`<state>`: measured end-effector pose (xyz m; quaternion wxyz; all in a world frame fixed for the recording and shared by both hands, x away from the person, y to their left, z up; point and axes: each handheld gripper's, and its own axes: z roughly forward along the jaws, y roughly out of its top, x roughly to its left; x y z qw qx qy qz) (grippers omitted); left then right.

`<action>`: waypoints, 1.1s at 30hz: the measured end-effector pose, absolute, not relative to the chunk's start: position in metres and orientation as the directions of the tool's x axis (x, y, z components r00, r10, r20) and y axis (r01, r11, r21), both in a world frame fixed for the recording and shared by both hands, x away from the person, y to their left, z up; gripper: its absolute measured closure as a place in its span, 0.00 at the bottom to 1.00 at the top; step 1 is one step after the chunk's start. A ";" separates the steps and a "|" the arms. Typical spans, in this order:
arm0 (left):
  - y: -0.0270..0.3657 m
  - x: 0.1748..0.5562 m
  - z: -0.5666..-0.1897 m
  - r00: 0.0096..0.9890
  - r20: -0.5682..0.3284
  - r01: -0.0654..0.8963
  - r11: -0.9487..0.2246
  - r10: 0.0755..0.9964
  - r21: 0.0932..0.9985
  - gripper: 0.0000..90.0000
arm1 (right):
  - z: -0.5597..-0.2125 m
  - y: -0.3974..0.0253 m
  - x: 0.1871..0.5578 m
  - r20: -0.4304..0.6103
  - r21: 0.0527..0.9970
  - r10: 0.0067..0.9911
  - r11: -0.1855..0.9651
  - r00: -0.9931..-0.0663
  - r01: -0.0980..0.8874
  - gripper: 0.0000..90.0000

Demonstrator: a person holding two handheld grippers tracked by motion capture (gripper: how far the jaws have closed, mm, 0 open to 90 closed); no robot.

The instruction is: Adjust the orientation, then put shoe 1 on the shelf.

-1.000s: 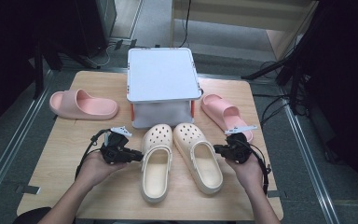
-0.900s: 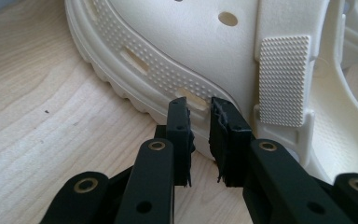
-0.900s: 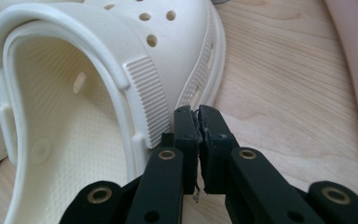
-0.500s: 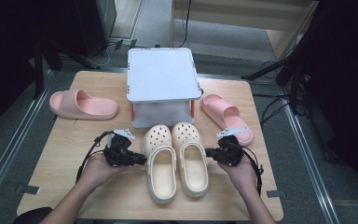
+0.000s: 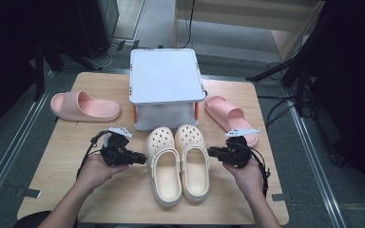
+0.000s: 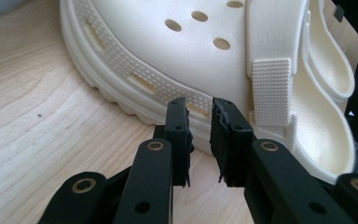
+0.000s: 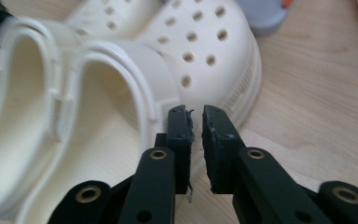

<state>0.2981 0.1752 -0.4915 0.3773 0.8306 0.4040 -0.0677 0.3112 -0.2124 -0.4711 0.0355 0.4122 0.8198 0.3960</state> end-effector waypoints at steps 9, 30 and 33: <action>0.181 0.303 -0.457 0.682 -0.411 0.693 -0.355 0.605 0.628 0.84 | -0.447 -0.205 0.285 0.286 0.719 0.647 0.343 -0.707 0.605 0.74; 0.187 0.351 -0.381 0.702 -0.379 0.661 -0.354 0.603 0.662 0.89 | -0.441 -0.173 0.266 0.228 0.705 0.617 0.429 -0.753 0.565 0.89; 0.187 0.361 -0.376 0.705 -0.352 0.656 -0.377 0.615 0.654 0.89 | -0.443 -0.167 0.263 0.224 0.710 0.611 0.432 -0.759 0.557 0.89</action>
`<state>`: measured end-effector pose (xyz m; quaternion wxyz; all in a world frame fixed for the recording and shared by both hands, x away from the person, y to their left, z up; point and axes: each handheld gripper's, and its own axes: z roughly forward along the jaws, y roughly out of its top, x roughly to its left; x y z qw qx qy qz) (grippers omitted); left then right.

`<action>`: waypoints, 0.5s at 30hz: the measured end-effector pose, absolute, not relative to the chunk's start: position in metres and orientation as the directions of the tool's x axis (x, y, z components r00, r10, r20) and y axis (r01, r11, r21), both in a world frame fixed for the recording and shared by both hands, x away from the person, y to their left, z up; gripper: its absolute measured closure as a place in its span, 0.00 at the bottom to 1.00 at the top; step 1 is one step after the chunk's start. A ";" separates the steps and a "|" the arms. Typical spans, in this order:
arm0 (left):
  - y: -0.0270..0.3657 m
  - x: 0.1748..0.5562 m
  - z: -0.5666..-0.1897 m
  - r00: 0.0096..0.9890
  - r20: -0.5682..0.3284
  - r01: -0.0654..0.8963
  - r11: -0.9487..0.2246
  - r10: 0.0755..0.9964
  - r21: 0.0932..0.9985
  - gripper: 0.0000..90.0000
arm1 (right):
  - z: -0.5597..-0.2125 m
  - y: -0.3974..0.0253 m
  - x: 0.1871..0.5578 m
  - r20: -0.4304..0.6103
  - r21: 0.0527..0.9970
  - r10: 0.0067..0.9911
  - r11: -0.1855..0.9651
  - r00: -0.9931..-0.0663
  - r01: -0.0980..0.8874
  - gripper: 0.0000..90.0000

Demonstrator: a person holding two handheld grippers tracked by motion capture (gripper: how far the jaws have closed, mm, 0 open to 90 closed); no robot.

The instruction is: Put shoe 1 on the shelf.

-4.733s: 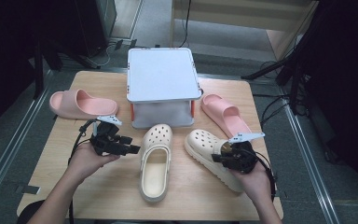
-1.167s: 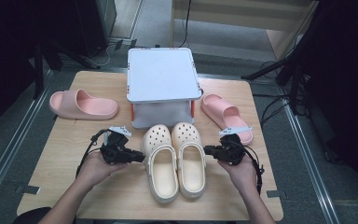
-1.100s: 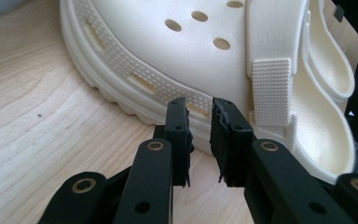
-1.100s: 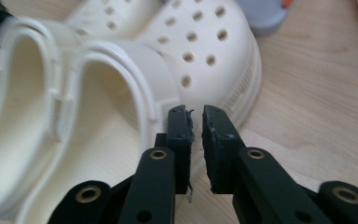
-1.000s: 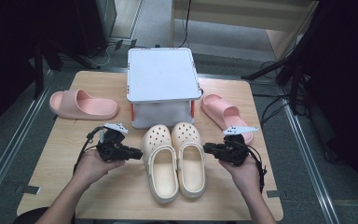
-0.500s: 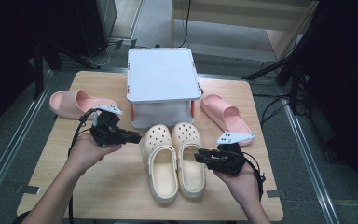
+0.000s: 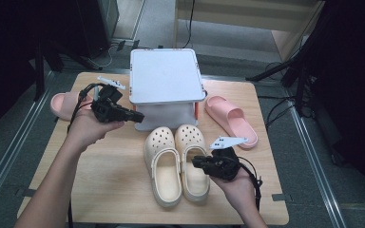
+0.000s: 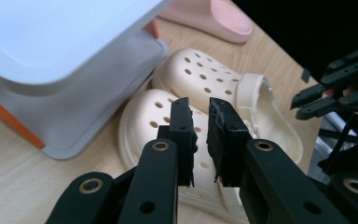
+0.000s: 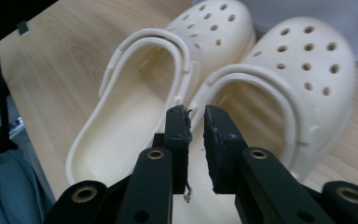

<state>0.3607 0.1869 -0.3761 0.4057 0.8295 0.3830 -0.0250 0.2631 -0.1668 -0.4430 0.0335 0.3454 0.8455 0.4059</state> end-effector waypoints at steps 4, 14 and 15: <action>0.191 0.375 -0.371 0.702 -0.357 0.655 -0.360 0.617 0.664 0.89 | -0.447 -0.157 0.261 0.216 0.695 0.610 0.452 -0.762 0.559 0.82; 0.200 0.396 -0.361 0.680 -0.318 0.643 -0.328 0.661 0.692 0.88 | -0.461 -0.145 0.253 0.237 0.676 0.667 0.409 -0.706 0.613 0.59; 0.200 0.397 -0.361 0.681 -0.316 0.641 -0.327 0.661 0.695 0.88 | -0.462 -0.144 0.251 0.239 0.676 0.681 0.395 -0.692 0.622 0.56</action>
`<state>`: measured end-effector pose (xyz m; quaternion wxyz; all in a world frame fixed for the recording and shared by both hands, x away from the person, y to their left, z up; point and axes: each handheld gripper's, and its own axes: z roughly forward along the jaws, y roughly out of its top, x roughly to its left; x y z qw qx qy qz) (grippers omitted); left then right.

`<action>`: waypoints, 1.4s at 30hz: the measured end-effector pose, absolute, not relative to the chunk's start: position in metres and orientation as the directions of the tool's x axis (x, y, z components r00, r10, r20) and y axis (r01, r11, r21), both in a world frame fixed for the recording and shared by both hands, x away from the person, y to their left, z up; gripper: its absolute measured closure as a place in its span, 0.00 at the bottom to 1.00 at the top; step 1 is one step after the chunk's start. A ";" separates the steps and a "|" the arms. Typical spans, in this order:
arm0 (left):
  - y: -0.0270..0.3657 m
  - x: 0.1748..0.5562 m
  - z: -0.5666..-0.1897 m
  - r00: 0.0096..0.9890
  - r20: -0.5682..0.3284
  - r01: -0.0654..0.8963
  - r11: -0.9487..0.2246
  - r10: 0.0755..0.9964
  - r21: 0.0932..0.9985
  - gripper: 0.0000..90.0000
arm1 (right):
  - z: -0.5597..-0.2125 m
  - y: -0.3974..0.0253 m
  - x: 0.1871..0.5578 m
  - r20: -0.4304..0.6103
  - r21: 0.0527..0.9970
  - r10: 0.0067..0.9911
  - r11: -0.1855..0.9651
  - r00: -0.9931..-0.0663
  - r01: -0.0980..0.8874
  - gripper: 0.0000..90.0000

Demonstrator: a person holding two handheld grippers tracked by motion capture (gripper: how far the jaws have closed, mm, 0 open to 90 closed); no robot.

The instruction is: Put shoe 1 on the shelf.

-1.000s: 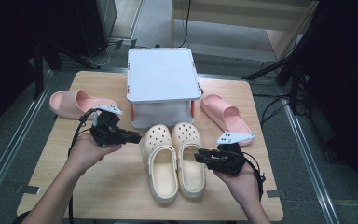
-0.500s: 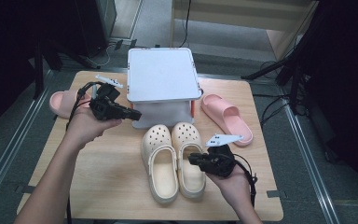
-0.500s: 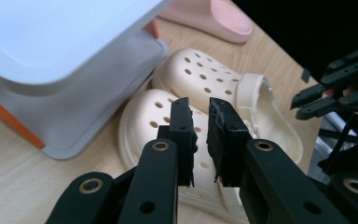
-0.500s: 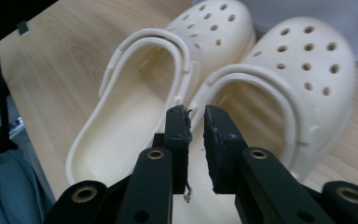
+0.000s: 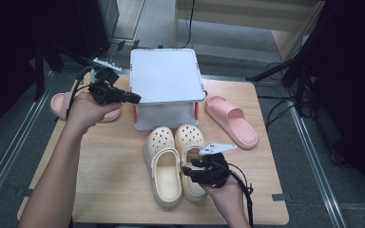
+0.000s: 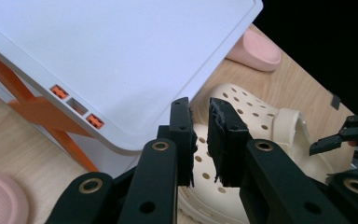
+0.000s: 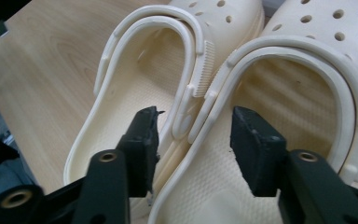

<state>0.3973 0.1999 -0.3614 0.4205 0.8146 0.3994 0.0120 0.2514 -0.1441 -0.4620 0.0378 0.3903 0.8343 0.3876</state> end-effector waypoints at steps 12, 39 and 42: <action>0.193 0.412 -0.370 0.680 -0.276 0.644 -0.374 0.679 0.667 0.88 | -0.480 -0.128 0.255 0.250 0.684 0.742 0.319 -0.622 0.656 0.41; 0.197 0.413 -0.375 0.678 -0.280 0.637 -0.354 0.679 0.684 0.88 | -0.489 -0.114 0.286 0.229 0.643 0.800 0.303 -0.555 0.703 0.73; 0.197 0.412 -0.375 0.677 -0.283 0.639 -0.352 0.679 0.684 0.88 | -0.481 -0.117 0.289 0.270 0.651 0.785 0.278 -0.558 0.707 0.73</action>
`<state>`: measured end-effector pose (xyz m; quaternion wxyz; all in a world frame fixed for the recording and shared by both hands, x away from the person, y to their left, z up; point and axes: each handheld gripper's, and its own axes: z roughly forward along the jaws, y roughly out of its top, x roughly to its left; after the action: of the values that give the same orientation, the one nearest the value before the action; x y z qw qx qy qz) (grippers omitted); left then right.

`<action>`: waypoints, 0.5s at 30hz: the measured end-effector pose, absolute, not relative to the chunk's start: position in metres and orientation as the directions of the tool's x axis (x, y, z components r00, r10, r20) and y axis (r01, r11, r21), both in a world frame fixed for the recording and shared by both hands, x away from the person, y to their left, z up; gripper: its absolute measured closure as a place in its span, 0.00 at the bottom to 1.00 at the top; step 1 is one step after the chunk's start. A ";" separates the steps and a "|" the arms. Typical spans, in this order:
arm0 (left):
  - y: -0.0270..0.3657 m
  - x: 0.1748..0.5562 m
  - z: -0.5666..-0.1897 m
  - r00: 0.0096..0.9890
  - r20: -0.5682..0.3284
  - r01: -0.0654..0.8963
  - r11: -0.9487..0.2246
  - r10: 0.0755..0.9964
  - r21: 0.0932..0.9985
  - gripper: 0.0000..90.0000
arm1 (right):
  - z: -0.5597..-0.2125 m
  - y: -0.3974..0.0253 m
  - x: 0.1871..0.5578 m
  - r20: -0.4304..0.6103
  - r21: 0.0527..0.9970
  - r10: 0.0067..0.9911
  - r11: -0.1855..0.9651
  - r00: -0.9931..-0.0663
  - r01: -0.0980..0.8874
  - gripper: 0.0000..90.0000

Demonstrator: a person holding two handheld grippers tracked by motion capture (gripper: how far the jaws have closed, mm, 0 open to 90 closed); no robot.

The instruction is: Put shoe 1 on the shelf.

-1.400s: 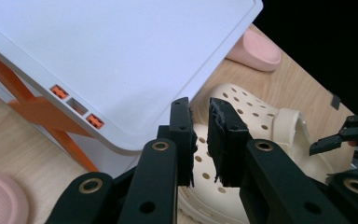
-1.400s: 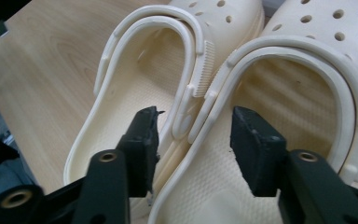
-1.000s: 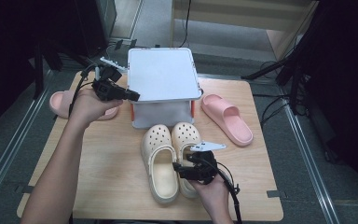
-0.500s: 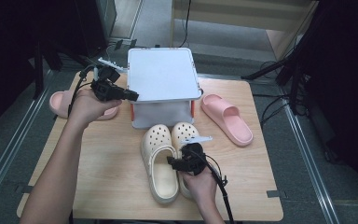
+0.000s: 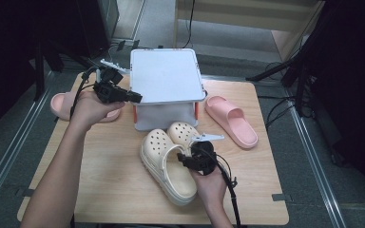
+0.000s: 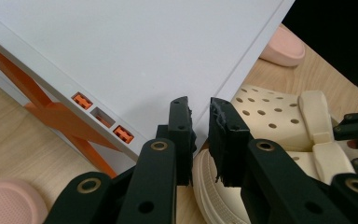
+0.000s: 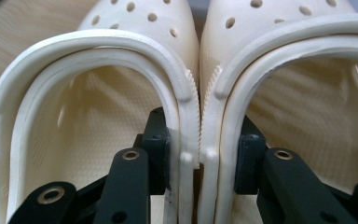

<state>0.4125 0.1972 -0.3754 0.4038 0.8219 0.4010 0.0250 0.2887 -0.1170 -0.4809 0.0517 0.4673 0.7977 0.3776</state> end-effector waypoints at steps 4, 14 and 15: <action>0.198 0.413 -0.376 0.677 -0.284 0.639 -0.351 0.679 0.684 0.87 | -0.468 -0.115 0.294 0.277 0.673 0.766 0.277 -0.581 0.686 0.73; 0.198 0.413 -0.376 0.679 -0.284 0.638 -0.352 0.677 0.685 0.87 | -0.451 -0.097 0.336 0.186 0.712 0.759 0.334 -0.624 0.618 0.73; 0.198 0.413 -0.376 0.679 -0.284 0.637 -0.352 0.677 0.685 0.87 | -0.451 -0.095 0.341 0.177 0.715 0.760 0.338 -0.626 0.612 0.73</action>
<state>0.4126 0.1983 -0.3758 0.4051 0.8218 0.3998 0.0244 0.3412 -0.0952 -0.4510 0.0942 0.4220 0.8126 0.3908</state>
